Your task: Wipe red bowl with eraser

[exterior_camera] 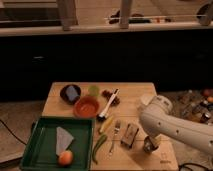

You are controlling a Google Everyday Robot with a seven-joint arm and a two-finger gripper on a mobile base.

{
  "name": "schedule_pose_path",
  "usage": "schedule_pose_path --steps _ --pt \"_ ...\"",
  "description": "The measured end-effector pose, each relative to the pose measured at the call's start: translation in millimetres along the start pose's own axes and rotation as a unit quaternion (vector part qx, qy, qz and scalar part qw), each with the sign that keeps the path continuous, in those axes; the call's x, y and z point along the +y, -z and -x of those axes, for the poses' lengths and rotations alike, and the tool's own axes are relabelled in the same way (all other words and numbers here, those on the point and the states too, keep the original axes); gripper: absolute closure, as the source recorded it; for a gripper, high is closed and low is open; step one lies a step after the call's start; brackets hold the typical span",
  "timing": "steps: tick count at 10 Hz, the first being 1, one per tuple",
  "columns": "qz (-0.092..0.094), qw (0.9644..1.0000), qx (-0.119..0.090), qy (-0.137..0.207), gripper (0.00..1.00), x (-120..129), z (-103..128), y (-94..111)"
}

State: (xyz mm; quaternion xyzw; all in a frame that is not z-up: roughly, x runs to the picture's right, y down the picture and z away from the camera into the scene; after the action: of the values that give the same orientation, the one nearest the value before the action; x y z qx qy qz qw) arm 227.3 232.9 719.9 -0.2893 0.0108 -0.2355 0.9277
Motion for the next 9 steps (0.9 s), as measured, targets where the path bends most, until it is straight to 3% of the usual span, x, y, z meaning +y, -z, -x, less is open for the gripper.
schedule_pose_path --steps 2,4,9 --pt "-0.003 1.0 -0.001 0.006 0.2 -1.5 3.3 -2.4" --pt "-0.012 0.9999 -0.005 0.011 0.2 -7.5 4.7 11.6" --pt "-0.037 0.9969 -0.03 0.063 0.2 -31.5 18.4 44.1"
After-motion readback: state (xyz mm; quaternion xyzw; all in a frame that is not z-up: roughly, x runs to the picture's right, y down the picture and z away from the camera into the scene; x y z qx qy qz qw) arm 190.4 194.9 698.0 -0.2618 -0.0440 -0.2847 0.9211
